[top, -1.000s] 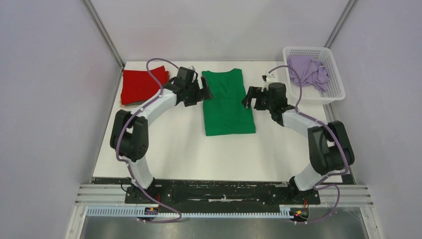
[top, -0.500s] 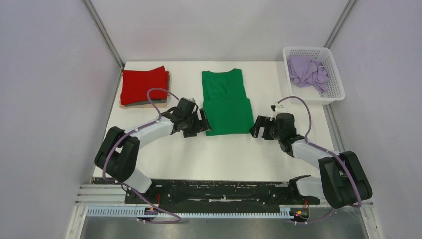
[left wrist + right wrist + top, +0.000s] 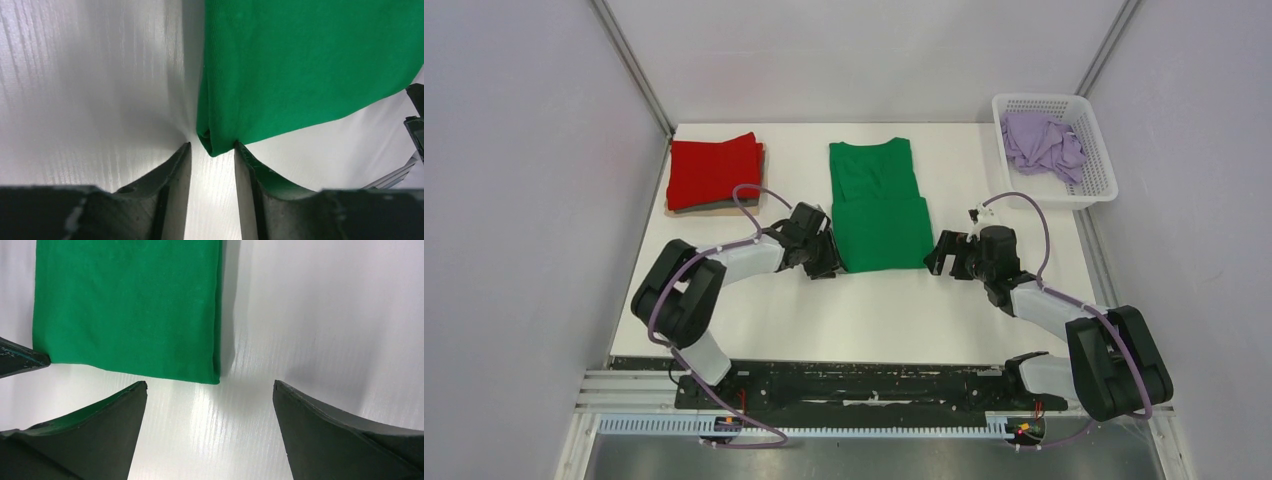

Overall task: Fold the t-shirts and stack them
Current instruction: Grab one side of the 2/3 rectangular tshirt with both arms

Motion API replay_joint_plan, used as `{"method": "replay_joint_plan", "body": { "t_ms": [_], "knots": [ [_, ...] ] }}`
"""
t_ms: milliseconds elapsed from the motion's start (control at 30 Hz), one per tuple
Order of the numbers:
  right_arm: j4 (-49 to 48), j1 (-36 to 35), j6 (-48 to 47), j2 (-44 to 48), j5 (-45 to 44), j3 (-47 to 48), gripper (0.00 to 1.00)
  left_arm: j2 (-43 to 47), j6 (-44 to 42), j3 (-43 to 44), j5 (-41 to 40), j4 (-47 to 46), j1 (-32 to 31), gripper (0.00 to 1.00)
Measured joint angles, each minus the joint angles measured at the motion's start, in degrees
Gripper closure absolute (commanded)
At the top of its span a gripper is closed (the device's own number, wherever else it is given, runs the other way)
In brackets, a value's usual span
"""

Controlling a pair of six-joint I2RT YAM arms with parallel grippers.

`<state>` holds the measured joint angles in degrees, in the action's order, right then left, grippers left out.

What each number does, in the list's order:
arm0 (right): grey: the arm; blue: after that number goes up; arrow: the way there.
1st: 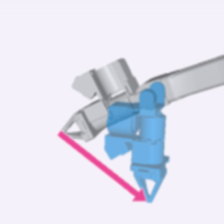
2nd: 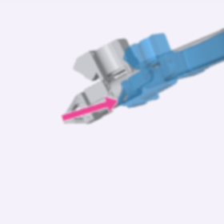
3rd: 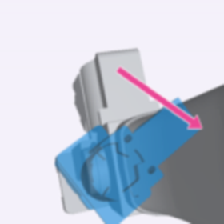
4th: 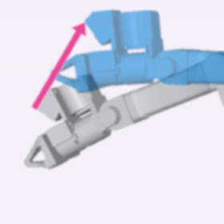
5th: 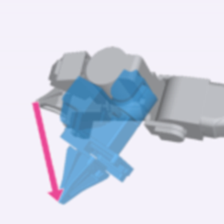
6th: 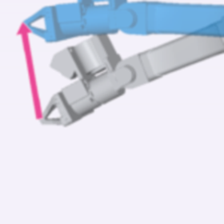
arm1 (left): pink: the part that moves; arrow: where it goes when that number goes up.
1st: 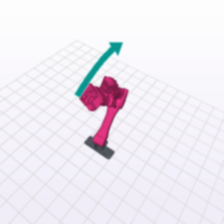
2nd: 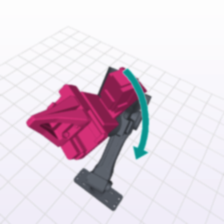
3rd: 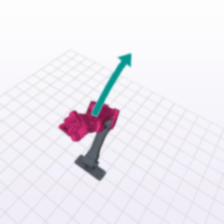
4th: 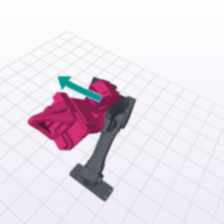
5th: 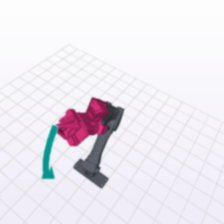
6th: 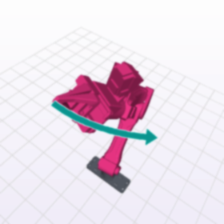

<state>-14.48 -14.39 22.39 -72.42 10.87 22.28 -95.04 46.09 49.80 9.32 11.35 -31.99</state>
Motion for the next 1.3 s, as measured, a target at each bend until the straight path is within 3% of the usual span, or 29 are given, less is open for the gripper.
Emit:
{"method": "replay_joint_plan", "body": {
  "t_ms": [167,267,833,1133,1300],
  "knots": [
    [-0.04,0.00,-0.04,0.00,0.02,-0.15,0.02,-1.62,1.11,-0.31,0.63,-1.97,-0.92,0.79],
    [-0.04,0.00,-0.07,-0.02,0.33,-0.15,0.02,-2.56,1.40,-0.28,1.07,-3.45,-1.79,0.98],
    [0.07,0.02,-1.18,1.90,2.34,-0.39,0.04,-1.81,1.79,-1.03,-0.68,-3.78,-2.27,0.98],
    [-1.53,-0.04,-1.01,-1.27,4.11,-0.39,0.19,-1.38,1.81,-1.29,-1.57,-3.61,-2.40,0.98],
    [-4.00,-0.39,-1.01,-4.85,4.50,-0.33,0.36,-1.29,1.79,-1.29,-1.81,-3.54,-2.49,0.98]
  ]
}}
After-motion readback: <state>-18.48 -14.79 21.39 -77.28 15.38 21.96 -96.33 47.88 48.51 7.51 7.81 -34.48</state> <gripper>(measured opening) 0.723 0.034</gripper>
